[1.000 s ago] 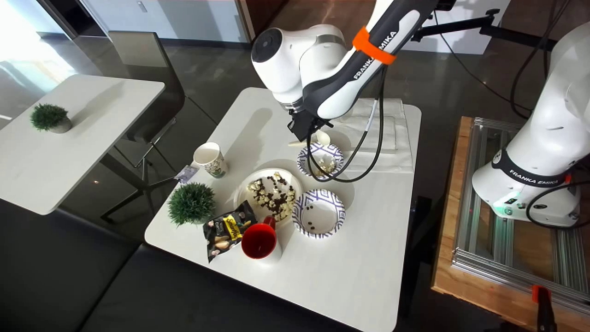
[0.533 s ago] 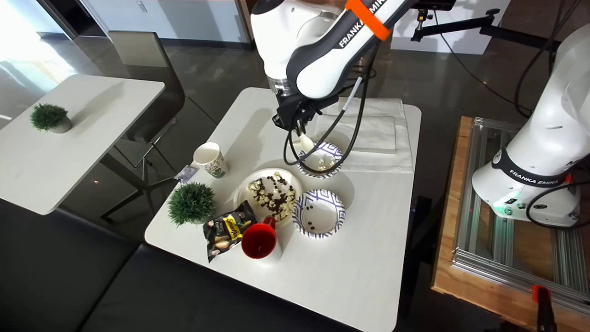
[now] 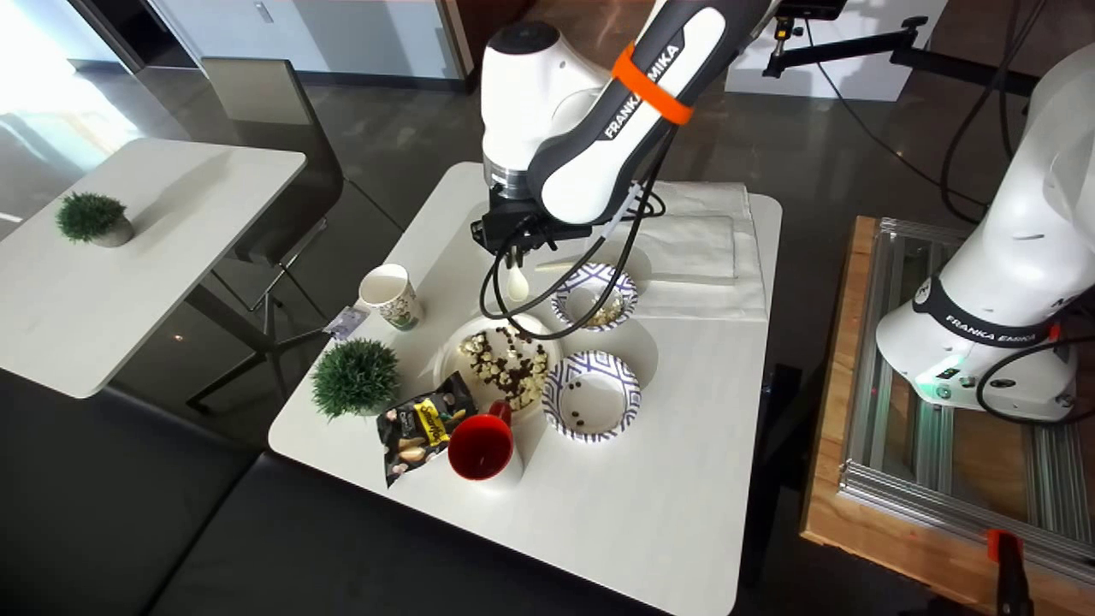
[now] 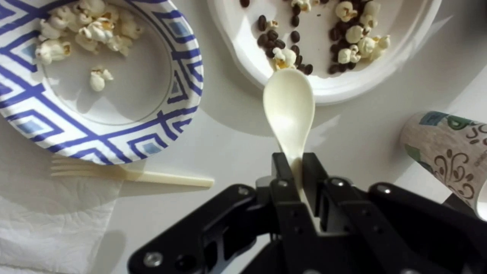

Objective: Use the white spoon to place some contents from the whole bowl on the left into the bowl on the right twice.

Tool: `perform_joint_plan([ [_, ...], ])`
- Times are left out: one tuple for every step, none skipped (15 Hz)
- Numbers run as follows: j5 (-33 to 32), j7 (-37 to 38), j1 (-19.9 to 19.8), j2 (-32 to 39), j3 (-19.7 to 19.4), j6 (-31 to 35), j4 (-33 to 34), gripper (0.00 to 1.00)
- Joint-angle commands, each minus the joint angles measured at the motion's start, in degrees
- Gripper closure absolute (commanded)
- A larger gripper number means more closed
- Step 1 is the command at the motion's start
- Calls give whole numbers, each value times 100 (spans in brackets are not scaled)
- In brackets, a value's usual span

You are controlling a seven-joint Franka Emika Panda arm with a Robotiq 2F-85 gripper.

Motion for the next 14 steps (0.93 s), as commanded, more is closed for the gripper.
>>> perform_joint_plan([
  [90, -79, 84, 77, -65, 31, 5, 86],
  [91, -78, 93, 105, -73, 31, 10, 86],
  [89, -78, 91, 101, -81, 31, 18, 86],
  [87, -77, 86, 88, -93, 30, 25, 86],
  [85, -78, 84, 76, -97, 30, 27, 97],
  [-94, 166, 218, 153, -227, 31, 70, 97],
  [-180, 271, 296, 217, -286, 80, 110, 97],
  [-150, 307, 335, 274, -292, 138, 146, 97],
  [-222, 452, 448, 345, -375, 192, 200, 97],
  [-265, 614, 551, 397, -452, 181, 248, 97],
  [-266, 714, 616, 444, -479, 185, 285, 97],
  [-300, 878, 710, 502, -548, 216, 331, 97],
  [-393, 1045, 826, 556, -649, 256, 373, 97],
  [-588, 1334, 1012, 628, -836, 295, 434, 97],
])
